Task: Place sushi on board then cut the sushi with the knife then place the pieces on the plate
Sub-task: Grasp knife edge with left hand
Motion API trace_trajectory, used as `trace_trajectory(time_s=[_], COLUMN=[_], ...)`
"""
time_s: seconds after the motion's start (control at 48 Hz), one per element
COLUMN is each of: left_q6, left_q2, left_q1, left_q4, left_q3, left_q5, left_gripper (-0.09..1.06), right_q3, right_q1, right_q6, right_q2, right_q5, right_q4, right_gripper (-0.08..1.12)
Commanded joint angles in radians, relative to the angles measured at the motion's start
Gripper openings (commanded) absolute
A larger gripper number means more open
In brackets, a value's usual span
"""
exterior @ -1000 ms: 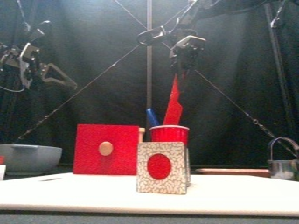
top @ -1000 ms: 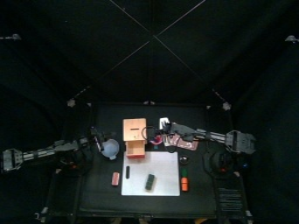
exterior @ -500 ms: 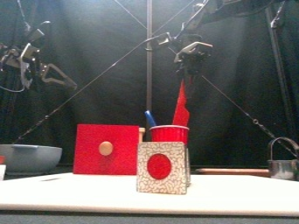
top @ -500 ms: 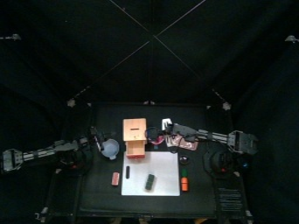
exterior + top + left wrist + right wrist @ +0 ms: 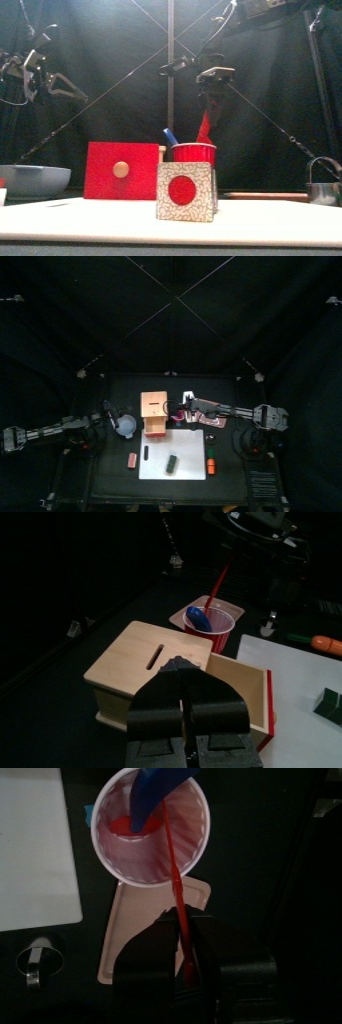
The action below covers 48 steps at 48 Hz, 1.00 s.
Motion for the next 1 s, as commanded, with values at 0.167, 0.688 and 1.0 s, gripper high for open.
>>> trace_trajectory(time_s=[0.167, 0.688, 1.0], left_q6=[0.002, -0.002, 0.005], left_q2=[0.005, 0.005, 0.005], left_q1=[0.008, 0.012, 0.014], left_q4=[-0.002, -0.002, 0.002], left_q3=[-0.014, -0.025, -0.048], left_q5=[-0.008, -0.008, -0.008], left_gripper=[0.01, 0.01, 0.01], right_q3=[-0.018, -0.051, -0.026], right_q1=[0.015, 0.032, 0.038], right_q6=[-0.005, 0.018, 0.049], right_q2=[-0.021, -0.083, -0.238], right_q5=[0.014, 0.021, -0.012], right_q4=[0.002, 0.037, 0.083], right_gripper=[0.5, 0.36, 0.36])
